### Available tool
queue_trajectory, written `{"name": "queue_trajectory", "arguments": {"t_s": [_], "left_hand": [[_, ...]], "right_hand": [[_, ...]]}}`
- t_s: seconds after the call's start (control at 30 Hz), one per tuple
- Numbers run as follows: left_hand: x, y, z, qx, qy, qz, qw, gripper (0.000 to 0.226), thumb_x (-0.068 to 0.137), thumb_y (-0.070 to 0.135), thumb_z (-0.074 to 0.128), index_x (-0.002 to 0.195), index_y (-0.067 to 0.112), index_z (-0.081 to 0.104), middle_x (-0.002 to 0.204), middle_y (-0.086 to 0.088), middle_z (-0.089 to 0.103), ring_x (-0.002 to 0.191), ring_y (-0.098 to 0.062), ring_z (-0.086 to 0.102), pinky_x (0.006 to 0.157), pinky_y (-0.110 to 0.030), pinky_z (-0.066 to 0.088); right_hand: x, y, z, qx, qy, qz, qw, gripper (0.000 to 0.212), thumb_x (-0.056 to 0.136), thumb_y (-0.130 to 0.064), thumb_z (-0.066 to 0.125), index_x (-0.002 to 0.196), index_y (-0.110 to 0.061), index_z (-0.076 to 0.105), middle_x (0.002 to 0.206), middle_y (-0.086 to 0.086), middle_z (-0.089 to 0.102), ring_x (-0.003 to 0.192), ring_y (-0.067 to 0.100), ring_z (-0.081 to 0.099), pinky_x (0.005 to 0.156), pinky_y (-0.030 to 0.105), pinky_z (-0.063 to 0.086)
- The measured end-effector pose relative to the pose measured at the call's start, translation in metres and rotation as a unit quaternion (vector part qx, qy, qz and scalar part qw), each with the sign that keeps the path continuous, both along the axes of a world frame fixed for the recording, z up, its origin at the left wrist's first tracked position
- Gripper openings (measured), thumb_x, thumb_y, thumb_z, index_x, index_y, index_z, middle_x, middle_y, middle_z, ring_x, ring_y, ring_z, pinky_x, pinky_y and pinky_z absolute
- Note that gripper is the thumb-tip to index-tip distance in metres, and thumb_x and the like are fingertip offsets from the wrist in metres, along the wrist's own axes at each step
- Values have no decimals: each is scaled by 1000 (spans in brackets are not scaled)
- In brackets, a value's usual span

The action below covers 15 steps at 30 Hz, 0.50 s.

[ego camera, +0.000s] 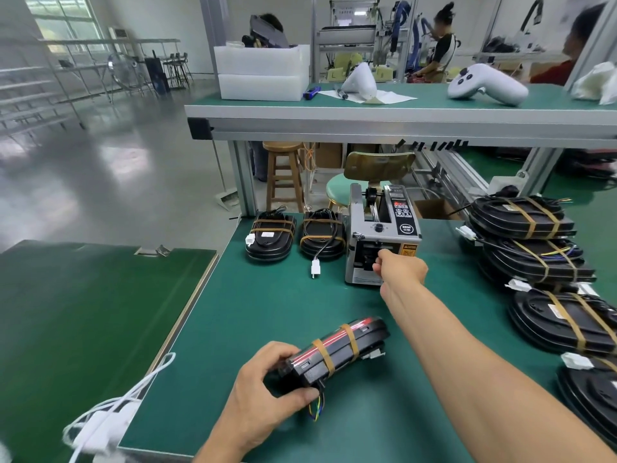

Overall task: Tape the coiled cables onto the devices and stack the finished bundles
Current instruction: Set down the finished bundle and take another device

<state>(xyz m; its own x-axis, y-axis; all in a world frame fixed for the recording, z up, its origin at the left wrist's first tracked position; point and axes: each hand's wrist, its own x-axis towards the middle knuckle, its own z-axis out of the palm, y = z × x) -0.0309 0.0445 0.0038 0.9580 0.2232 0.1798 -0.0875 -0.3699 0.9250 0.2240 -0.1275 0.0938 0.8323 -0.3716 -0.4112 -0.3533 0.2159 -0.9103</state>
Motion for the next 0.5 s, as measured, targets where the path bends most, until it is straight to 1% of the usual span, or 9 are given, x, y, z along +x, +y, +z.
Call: {"name": "queue_trajectory", "arguments": {"t_s": [0.07,0.13,0.17,0.23,0.3,0.37,0.43,0.5], "left_hand": [[0,0,0,0,0,1,1000,54,72,44,97,117,27,73,109,-4,73,101,-29,70,95,-57,55],[-1,0,1,-1,0,1,1000,53,72,45,96,117,28,73,109,-4,73,101,-29,71,95,-57,55],[-1,0,1,-2,-1,0,1000,53,72,45,96,117,28,73,109,-4,73,101,-29,71,95,-57,55],[0,-1,2,-2,-1,-2,1000,53,73,45,96,118,28,73,110,-5,73,102,-29,70,95,-57,55],[0,-1,2,-1,-1,-4,1000,53,73,46,95,118,28,73,110,-4,73,102,-29,70,95,-56,55],[-1,-2,3,-2,-4,-4,1000,54,72,50,95,117,29,73,110,-4,73,103,-29,70,95,-53,55],[-1,-3,4,-4,-9,-4,1000,53,71,51,94,115,31,73,110,-3,73,103,-28,70,95,-53,55],[-1,-3,5,0,-8,-5,1000,50,71,51,94,113,33,73,109,-2,74,102,-27,70,95,-53,55]], "right_hand": [[1,1,-2,-1,6,-5,1000,8,85,-4,74,82,-4,67,67,4,71,48,11,66,52,26,51],[2,3,-3,-7,10,-11,1000,10,86,-6,75,85,-4,65,72,6,73,42,9,63,46,24,47],[2,4,-3,-11,9,-13,1000,13,86,-7,75,84,-5,63,72,6,72,41,8,62,45,23,46],[2,5,-1,-24,5,-12,1000,20,85,-10,76,79,-7,58,68,6,70,43,10,63,48,26,47],[-4,4,1,-45,7,3,999,19,84,-12,77,82,-6,59,64,5,68,50,15,66,51,28,48],[-17,-1,-2,-65,21,46,997,17,82,-11,77,86,-3,63,54,4,66,55,19,66,58,29,51],[-37,-10,-8,-70,28,121,990,10,81,-7,72,77,-4,63,46,1,62,56,19,62,62,29,49],[-63,-21,-8,-87,-6,198,976,19,84,-8,71,67,-10,64,52,0,62,54,13,59,60,25,46]]}}
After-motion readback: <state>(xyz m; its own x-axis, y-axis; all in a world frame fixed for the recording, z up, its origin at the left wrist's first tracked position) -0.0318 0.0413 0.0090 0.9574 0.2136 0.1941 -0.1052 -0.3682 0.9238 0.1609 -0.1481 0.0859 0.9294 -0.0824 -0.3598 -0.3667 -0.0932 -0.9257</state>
